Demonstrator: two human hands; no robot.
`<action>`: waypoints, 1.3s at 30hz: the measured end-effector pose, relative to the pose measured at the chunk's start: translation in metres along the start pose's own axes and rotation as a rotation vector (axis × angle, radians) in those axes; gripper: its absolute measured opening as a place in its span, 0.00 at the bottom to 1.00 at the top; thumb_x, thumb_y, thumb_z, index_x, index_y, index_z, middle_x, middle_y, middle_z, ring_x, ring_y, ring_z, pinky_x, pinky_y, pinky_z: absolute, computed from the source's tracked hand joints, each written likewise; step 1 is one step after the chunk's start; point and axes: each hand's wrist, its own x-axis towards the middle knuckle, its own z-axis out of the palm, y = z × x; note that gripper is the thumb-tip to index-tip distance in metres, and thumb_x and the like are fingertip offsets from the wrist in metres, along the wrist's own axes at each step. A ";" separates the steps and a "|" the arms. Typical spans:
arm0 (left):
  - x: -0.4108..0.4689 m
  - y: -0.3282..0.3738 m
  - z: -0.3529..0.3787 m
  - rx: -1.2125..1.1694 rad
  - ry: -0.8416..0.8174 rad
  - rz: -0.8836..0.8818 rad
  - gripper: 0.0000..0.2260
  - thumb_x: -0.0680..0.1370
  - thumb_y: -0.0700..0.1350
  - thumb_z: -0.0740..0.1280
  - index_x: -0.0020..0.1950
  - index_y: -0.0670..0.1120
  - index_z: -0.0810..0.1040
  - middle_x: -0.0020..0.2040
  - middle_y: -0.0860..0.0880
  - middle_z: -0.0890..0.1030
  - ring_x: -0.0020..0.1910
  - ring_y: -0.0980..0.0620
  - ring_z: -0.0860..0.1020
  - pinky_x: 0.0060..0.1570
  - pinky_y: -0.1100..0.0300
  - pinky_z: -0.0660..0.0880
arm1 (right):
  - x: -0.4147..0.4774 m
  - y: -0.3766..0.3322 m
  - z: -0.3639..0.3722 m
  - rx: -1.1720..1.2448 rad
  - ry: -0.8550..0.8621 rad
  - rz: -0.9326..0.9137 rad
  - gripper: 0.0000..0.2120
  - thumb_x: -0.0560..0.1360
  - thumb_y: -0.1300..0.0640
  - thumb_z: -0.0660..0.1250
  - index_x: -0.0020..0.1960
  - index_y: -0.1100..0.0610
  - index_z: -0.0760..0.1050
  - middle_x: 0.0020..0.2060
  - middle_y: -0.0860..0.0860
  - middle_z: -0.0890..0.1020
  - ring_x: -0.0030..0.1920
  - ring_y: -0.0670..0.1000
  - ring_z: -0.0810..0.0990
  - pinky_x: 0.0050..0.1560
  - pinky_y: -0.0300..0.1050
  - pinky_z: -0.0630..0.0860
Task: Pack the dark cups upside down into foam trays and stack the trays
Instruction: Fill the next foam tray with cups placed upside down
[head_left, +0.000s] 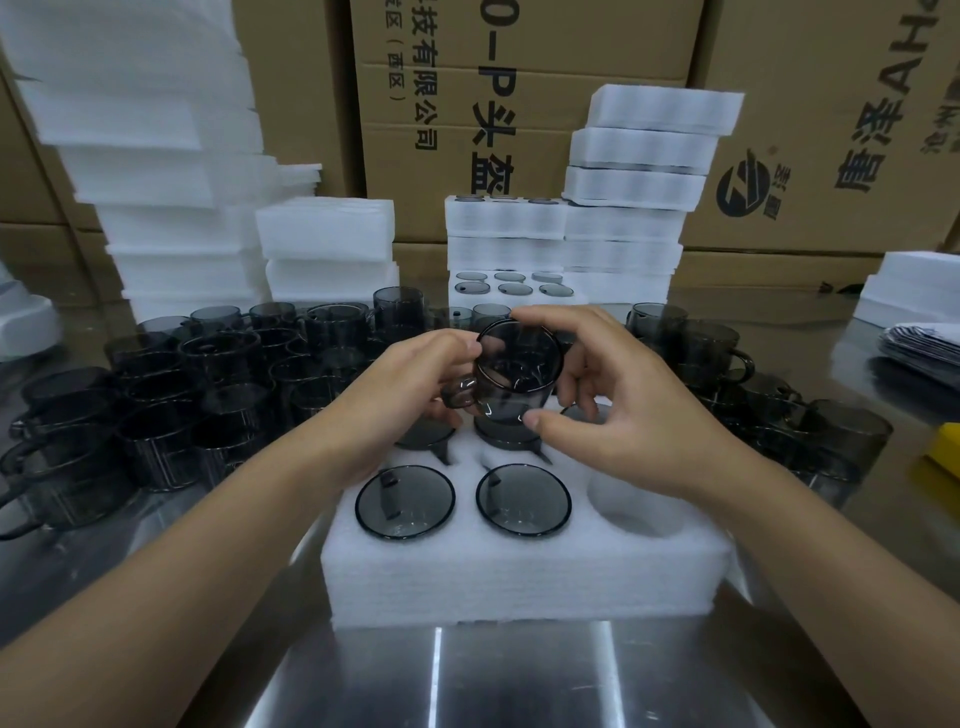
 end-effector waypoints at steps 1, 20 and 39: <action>0.000 0.000 0.000 0.001 0.001 0.000 0.14 0.71 0.53 0.59 0.49 0.53 0.82 0.46 0.49 0.85 0.42 0.58 0.81 0.33 0.65 0.73 | 0.000 -0.001 0.000 0.020 -0.008 0.007 0.29 0.68 0.55 0.71 0.66 0.38 0.68 0.47 0.34 0.69 0.39 0.46 0.75 0.40 0.38 0.73; -0.006 0.001 -0.001 0.087 -0.044 0.109 0.14 0.72 0.60 0.63 0.51 0.56 0.82 0.41 0.56 0.84 0.35 0.63 0.77 0.31 0.68 0.71 | -0.004 -0.009 0.001 -0.041 -0.059 -0.019 0.31 0.63 0.50 0.77 0.63 0.42 0.69 0.55 0.38 0.72 0.57 0.44 0.74 0.55 0.38 0.73; -0.032 0.019 0.015 0.328 -0.140 0.419 0.07 0.72 0.46 0.69 0.47 0.55 0.82 0.43 0.56 0.85 0.43 0.55 0.81 0.42 0.53 0.76 | -0.008 0.003 -0.083 0.287 -0.618 0.355 0.21 0.60 0.53 0.76 0.52 0.49 0.78 0.48 0.51 0.81 0.49 0.52 0.79 0.50 0.44 0.76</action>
